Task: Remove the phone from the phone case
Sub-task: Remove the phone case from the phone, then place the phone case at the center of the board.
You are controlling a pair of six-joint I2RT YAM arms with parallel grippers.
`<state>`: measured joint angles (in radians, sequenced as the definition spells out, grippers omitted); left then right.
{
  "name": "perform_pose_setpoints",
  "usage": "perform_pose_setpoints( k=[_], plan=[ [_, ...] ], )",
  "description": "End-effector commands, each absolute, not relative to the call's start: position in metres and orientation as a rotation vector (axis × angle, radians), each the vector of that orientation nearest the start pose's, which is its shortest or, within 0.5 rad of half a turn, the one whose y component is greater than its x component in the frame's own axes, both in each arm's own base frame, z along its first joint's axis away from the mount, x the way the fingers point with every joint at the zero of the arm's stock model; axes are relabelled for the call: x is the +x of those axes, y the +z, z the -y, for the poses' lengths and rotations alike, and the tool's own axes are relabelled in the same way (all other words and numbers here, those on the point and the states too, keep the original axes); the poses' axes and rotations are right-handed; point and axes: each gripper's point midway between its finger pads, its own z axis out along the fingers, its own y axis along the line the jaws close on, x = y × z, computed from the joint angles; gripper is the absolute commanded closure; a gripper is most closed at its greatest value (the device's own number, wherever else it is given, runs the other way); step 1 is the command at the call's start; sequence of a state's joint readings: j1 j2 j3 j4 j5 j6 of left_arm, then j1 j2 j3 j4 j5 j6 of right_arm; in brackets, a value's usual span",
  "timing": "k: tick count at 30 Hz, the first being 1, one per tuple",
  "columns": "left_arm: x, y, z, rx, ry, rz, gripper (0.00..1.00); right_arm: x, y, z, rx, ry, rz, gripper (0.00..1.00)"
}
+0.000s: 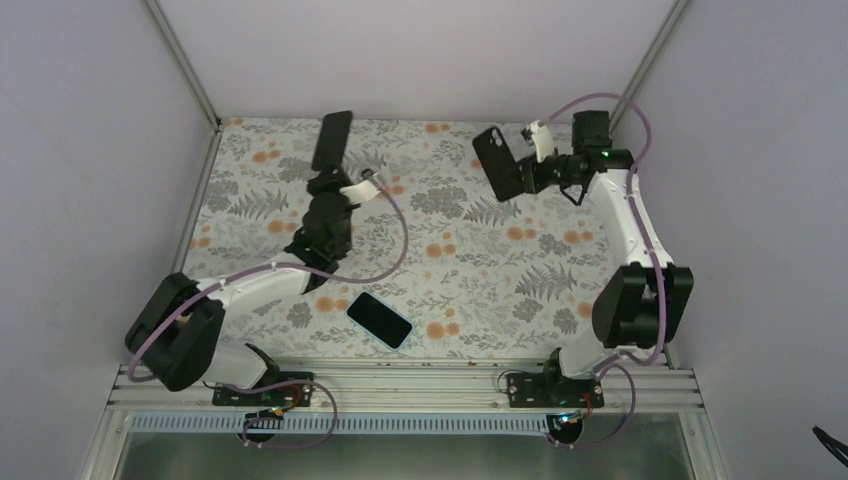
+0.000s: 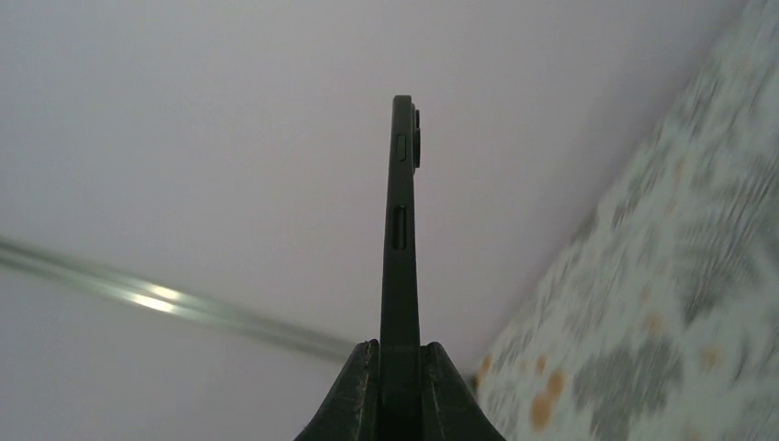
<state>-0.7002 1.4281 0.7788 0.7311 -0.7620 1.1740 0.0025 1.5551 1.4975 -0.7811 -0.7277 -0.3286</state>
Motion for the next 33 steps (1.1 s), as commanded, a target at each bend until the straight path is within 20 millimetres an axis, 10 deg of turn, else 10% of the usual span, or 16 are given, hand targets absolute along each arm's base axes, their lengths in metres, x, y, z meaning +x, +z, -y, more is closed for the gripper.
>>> perform_pose_setpoints(
  k=[1, 8, 16, 27, 30, 33],
  plan=[
    [0.378, 0.303, 0.112, 0.752, 1.102, -1.349, 0.98, 0.367, 0.195, -0.109, -0.762, 0.848, -2.355, 0.97],
    [0.377, 0.220, 0.056, 0.878, 1.108, -1.593, 0.98, 0.363, 0.123, -0.100, -0.744, 0.926, -2.530, 0.96],
    [0.362, 0.132, 0.038, 1.041, 1.127, -1.700, 0.98, 0.377, 0.082, -0.071, -0.691, 0.736, -2.684, 0.96],
    [0.351, 0.088, 0.031, 1.135, 1.179, -1.722, 0.96, 0.374, 0.056, -0.046, -0.666, 0.571, -2.768, 0.96],
    [0.347, 0.077, 0.038, 1.222, 1.113, -1.734, 0.79, 0.376, 0.050, -0.037, -0.648, 0.511, -2.790, 0.96],
    [0.340, 0.065, 0.046, 1.295, 1.012, -1.784, 0.37, 0.377, 0.050, -0.028, -0.623, 0.458, -2.803, 0.95]
  ],
)
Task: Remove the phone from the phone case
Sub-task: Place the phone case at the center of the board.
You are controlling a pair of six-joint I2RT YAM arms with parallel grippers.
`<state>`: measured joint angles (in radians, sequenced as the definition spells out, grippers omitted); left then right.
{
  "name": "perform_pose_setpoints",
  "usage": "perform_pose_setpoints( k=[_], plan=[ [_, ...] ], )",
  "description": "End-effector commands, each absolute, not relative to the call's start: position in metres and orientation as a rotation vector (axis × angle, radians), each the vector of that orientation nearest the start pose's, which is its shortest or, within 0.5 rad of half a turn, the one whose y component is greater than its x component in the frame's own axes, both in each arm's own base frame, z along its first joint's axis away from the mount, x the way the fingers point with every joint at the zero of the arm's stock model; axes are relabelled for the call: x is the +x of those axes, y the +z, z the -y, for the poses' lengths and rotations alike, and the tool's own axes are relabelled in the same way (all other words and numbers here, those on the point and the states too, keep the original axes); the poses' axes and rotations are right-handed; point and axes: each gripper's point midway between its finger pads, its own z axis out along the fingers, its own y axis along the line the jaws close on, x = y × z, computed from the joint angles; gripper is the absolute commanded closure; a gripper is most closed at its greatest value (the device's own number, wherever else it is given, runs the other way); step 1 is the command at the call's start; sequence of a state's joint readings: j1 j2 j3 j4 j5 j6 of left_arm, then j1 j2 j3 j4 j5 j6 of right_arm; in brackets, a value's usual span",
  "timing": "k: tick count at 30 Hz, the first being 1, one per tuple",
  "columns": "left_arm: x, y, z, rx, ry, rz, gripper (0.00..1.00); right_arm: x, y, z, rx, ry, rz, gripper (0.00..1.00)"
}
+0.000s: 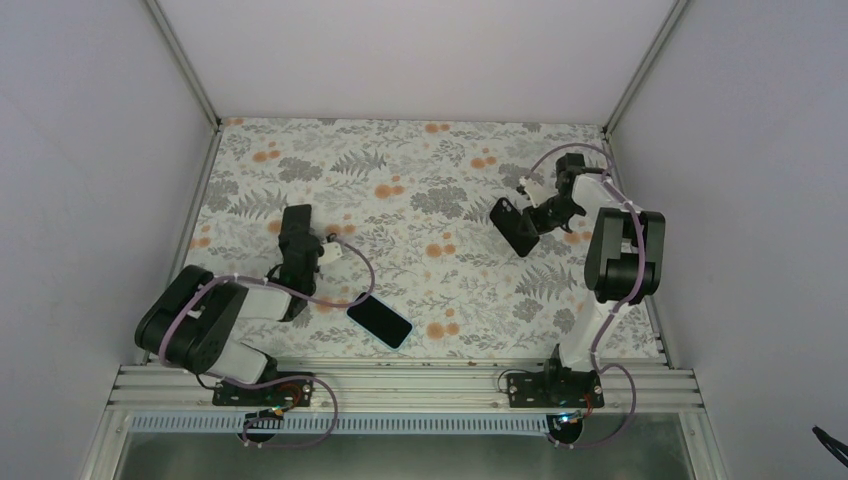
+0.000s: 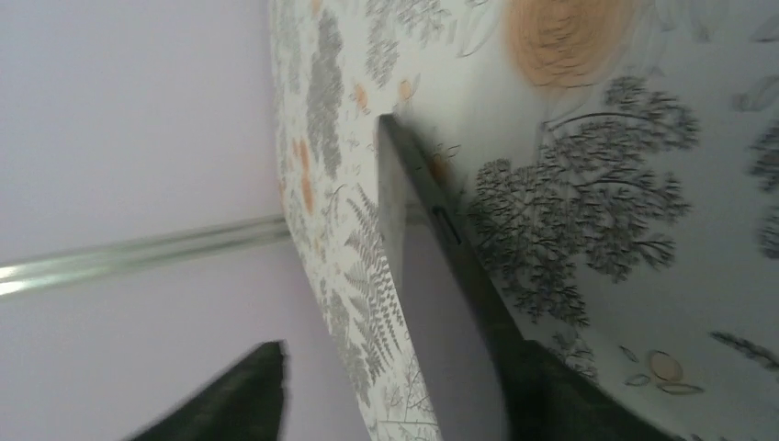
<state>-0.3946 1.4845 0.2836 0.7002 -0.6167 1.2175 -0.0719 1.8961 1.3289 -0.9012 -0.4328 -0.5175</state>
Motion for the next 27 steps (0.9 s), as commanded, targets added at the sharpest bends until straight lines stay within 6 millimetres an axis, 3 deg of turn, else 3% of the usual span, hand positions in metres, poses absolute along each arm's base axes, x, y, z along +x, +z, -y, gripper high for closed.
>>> perform_pose_setpoints(
  k=[1, 4, 6, 7, 11, 12, 14, 16, 19, 25, 27],
  plan=[
    [0.335, 0.058, 0.048, 1.342, 0.974, -1.814, 0.27, 0.379, 0.052, -0.026, -0.618, 0.439, -2.801, 0.87],
    [0.327, 0.055, 0.055, 1.400, 0.895, -1.831, 0.09, 0.380, 0.061, -0.020, -0.617, 0.378, -2.797, 0.72],
    [0.319, 0.053, 0.060, 1.454, 0.836, -1.848, 0.01, 0.383, 0.067, -0.012, -0.615, 0.310, -2.791, 0.50],
    [0.315, 0.054, 0.064, 1.482, 0.787, -1.857, 0.00, 0.385, 0.071, -0.007, -0.613, 0.255, -2.789, 0.38],
    [0.294, 0.063, 0.089, 1.584, 0.504, -1.928, 0.00, 0.391, 0.090, 0.022, -0.594, -0.010, -2.776, 0.17],
    [0.289, 0.067, 0.094, 1.594, 0.446, -1.947, 0.00, 0.394, 0.096, 0.032, -0.579, -0.099, -2.766, 0.04],
    [0.276, 0.079, 0.104, 1.619, 0.319, -1.985, 0.00, 0.396, 0.112, 0.047, -0.556, -0.251, -2.742, 0.00],
    [0.271, 0.103, 0.116, 1.603, 0.209, -1.983, 0.00, 0.393, 0.128, 0.041, -0.585, -0.284, -2.706, 0.00],
    [0.268, 0.148, 0.135, 1.548, 0.058, -1.937, 0.00, 0.376, 0.149, 0.004, -0.714, -0.260, -2.635, 0.00],
    [0.292, 0.244, 0.145, 1.280, 0.025, -1.856, 0.00, 0.302, 0.140, -0.137, -1.193, 0.011, -2.562, 0.00],
    [0.296, 0.256, 0.145, 1.230, 0.006, -1.869, 0.00, 0.273, 0.137, -0.180, -1.359, 0.136, -2.527, 0.00]
  ],
)
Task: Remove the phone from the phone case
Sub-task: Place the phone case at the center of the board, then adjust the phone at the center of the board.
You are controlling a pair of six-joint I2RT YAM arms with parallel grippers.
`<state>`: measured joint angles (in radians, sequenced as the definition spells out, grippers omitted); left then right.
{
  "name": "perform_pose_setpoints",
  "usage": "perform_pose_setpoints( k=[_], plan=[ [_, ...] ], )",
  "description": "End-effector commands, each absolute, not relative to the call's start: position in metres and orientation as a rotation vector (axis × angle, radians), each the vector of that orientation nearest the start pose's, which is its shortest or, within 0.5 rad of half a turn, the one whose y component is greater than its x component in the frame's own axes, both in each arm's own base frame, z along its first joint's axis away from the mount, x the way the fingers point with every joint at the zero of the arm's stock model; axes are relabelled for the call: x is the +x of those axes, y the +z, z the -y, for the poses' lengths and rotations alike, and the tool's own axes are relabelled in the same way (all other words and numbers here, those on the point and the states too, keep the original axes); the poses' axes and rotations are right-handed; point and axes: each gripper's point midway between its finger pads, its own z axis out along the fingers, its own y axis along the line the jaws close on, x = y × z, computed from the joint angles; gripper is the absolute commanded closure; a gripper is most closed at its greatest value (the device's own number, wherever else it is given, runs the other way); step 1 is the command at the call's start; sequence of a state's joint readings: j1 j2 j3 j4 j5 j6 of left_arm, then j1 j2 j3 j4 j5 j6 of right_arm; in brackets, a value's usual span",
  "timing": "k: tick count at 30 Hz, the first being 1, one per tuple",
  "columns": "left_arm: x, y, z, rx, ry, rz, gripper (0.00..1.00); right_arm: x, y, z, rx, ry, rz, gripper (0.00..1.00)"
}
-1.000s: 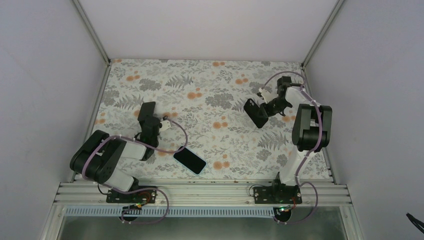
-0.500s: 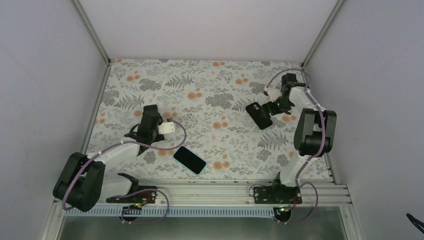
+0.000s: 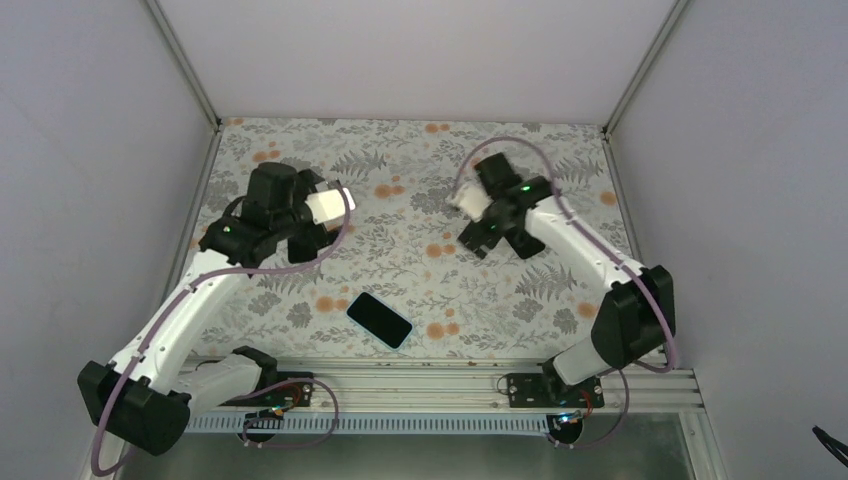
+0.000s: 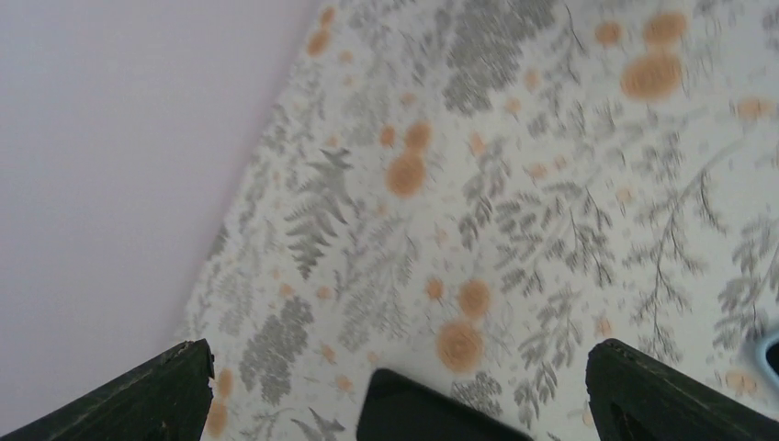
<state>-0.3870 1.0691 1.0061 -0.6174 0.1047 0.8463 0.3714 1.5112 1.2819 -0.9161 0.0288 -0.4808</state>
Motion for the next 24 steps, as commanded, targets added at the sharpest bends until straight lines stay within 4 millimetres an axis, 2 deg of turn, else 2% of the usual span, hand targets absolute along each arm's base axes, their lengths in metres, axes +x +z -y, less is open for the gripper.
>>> perform_pose_setpoints(
  k=[1, 4, 7, 10, 11, 15, 17, 18, 20, 22, 23, 24],
  plan=[
    [0.297, 0.258, 0.146, 1.218, 0.000, -1.877, 0.00, 0.257, 0.137, -0.201, -1.449, 0.232, -2.497, 0.00],
    [0.306, 0.260, 0.141, 1.168, 0.033, -1.901, 0.00, 0.212, 0.137, -0.251, -1.702, 0.486, -2.389, 0.00],
    [0.312, 0.260, 0.135, 1.120, 0.074, -1.909, 0.00, 0.181, 0.127, -0.284, -1.906, 0.561, -2.294, 0.00],
    [0.318, 0.261, 0.128, 1.076, 0.115, -1.922, 0.00, 0.163, 0.105, -0.310, -2.049, 0.588, -2.270, 0.00],
    [0.320, 0.261, 0.127, 1.062, 0.125, -1.925, 0.00, 0.151, 0.105, -0.322, -2.123, 0.644, -2.229, 0.00],
    [0.324, 0.264, 0.121, 1.018, 0.146, -1.922, 0.00, 0.122, 0.090, -0.346, -2.334, 0.717, -2.100, 0.00],
    [0.325, 0.263, 0.119, 1.000, 0.154, -1.926, 0.00, 0.111, 0.080, -0.355, -2.407, 0.701, -2.026, 0.03],
    [0.326, 0.262, 0.118, 0.995, 0.158, -1.929, 0.00, 0.105, 0.075, -0.358, -2.440, 0.693, -1.997, 0.07],
    [0.326, 0.262, 0.115, 0.985, 0.173, -1.929, 0.00, 0.097, 0.071, -0.369, -2.471, 0.705, -1.974, 0.23],
    [0.328, 0.263, 0.111, 0.973, 0.192, -1.929, 0.00, 0.092, 0.063, -0.378, -2.496, 0.716, -1.977, 0.45],
    [0.329, 0.264, 0.109, 0.969, 0.199, -1.926, 0.00, 0.090, 0.061, -0.383, -2.505, 0.714, -1.977, 0.58],
    [0.330, 0.267, 0.107, 0.962, 0.204, -1.919, 0.00, 0.088, 0.057, -0.387, -2.518, 0.716, -1.981, 0.84]
  ],
)
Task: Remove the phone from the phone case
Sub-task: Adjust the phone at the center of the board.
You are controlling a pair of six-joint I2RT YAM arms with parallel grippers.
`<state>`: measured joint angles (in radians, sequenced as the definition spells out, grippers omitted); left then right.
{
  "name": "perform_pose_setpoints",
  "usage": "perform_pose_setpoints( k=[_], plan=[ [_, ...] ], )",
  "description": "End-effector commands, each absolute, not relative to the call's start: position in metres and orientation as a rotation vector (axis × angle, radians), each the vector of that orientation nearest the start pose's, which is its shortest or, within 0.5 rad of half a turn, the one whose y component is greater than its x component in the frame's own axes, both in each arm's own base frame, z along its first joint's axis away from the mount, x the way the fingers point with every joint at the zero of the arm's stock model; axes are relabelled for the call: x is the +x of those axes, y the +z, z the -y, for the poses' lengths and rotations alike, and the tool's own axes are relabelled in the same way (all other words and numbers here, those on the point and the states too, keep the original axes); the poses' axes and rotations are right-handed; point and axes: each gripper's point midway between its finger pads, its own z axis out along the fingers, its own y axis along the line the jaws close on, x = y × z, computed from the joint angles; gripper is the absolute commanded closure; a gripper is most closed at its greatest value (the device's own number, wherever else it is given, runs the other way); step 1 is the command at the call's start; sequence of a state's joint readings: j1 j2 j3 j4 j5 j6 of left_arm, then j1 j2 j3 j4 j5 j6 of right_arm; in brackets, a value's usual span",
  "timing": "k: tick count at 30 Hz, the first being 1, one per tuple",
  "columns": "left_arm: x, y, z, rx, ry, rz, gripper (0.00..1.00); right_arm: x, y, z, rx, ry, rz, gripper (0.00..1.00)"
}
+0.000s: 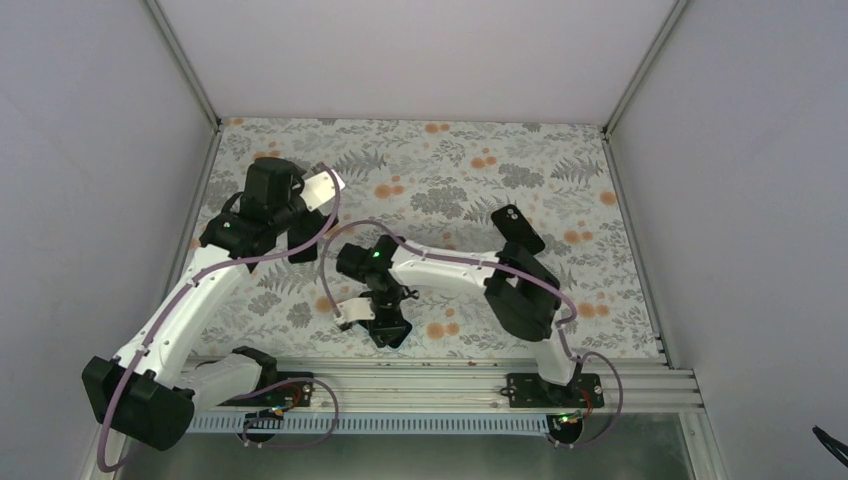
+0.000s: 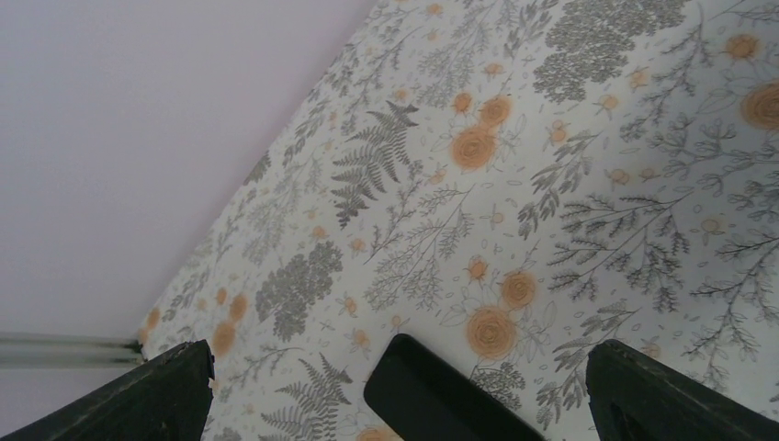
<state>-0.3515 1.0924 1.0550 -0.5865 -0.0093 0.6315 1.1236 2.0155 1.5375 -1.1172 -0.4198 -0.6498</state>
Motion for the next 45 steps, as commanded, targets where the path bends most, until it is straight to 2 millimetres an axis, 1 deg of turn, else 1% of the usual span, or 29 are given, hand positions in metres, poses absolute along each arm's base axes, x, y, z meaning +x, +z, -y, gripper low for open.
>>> perform_pose_setpoints(
  k=[1, 4, 7, 10, 13, 17, 20, 23, 26, 31, 36, 42, 45],
  plan=[
    [0.330, 0.269, 0.106, 0.958, 0.206, -1.914, 0.00, 0.087, 0.055, -0.391, -2.524, 0.720, -1.990, 0.95],
    [0.332, 0.274, 0.104, 0.940, 0.208, -1.904, 0.00, 0.086, 0.054, -0.407, -2.519, 0.741, -1.972, 0.96],
    [0.334, 0.275, 0.101, 0.922, 0.224, -1.900, 0.00, 0.087, 0.045, -0.416, -2.532, 0.676, -1.941, 0.96],
    [0.333, 0.271, 0.100, 0.913, 0.225, -1.902, 0.00, 0.093, 0.040, -0.425, -2.514, 0.643, -1.945, 0.96],
    [0.331, 0.270, 0.098, 0.910, 0.228, -1.899, 0.00, 0.099, 0.041, -0.433, -2.487, 0.622, -1.920, 0.96],
    [0.330, 0.270, 0.094, 0.903, 0.240, -1.894, 0.00, 0.109, 0.038, -0.439, -2.457, 0.563, -1.916, 0.96],
    [0.330, 0.271, 0.091, 0.887, 0.252, -1.893, 0.00, 0.121, 0.031, -0.445, -2.418, 0.504, -1.930, 0.96],
    [0.334, 0.278, 0.081, 0.839, 0.309, -1.890, 0.00, 0.132, 0.025, -0.447, -2.384, 0.458, -1.943, 0.96],
    [0.334, 0.285, 0.073, 0.817, 0.334, -1.884, 0.00, 0.146, 0.019, -0.445, -2.354, 0.392, -1.955, 0.96],
    [0.333, 0.289, 0.069, 0.814, 0.339, -1.879, 0.00, 0.169, 0.014, -0.432, -2.296, 0.310, -1.999, 0.96],
    [0.334, 0.286, 0.068, 0.814, 0.336, -1.885, 0.00, 0.198, 0.019, -0.412, -2.206, 0.270, -2.059, 0.96],
    [0.338, 0.282, 0.064, 0.794, 0.342, -1.895, 0.00, 0.240, 0.019, -0.369, -2.063, 0.230, -2.197, 0.96],
    [0.340, 0.280, 0.062, 0.784, 0.341, -1.903, 0.00, 0.255, 0.017, -0.344, -1.991, 0.216, -2.260, 0.96]
  ],
)
